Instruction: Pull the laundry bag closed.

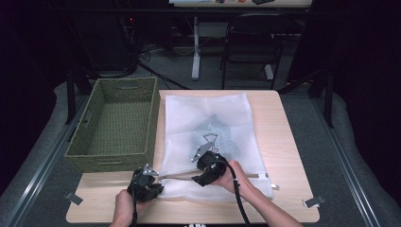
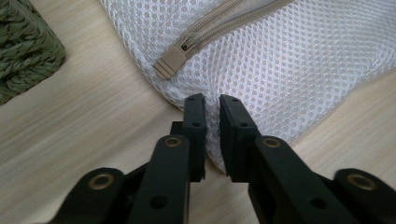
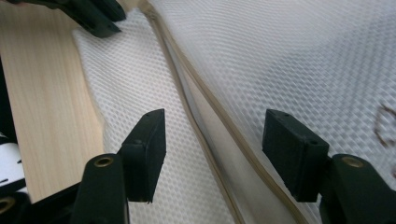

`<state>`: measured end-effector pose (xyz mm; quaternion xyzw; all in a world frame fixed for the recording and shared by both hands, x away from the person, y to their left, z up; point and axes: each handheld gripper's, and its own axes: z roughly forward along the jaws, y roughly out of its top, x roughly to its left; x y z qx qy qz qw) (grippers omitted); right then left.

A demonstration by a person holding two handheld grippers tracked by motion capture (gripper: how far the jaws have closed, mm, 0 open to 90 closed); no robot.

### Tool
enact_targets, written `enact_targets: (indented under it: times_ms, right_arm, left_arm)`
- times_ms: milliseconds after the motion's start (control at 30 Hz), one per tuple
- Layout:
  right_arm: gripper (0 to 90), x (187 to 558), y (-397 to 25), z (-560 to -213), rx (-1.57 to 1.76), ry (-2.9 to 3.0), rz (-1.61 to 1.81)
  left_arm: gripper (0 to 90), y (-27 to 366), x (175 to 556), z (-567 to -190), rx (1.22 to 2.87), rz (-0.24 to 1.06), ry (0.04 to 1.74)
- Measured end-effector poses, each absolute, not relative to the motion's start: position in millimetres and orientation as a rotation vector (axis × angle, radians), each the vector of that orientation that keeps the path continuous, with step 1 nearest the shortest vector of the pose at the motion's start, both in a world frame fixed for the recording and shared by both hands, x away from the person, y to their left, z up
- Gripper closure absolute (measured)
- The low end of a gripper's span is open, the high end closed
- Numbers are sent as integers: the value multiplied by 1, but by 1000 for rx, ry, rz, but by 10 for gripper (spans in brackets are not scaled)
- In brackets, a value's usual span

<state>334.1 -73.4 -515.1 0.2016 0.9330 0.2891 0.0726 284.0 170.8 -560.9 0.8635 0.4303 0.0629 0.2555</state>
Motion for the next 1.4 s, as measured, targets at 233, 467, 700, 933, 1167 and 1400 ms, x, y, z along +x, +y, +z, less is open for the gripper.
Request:
enact_targets:
  times_ms: [233,467,700,933,1167,1400]
  right_arm:
    - [533,333,-45,-518,528,2799,922]
    - [670,340,-18,-526,461,2801,949]
    - [695,345,4,-529,418,2819,976]
    - [710,351,25,-533,393,2848,988]
    - [710,355,38,-541,371,2898,973]
    - [798,365,35,-547,416,2942,993]
  left_arm:
    - [863,173,287,-560,2304,129,1170]
    - [862,175,286,-555,2258,126,1155]
    - [863,175,285,-552,2239,123,1141]
    - [864,175,283,-550,2240,130,1125]
    - [865,175,283,-549,2248,131,1108]
    - [867,176,283,-549,2245,127,1110]
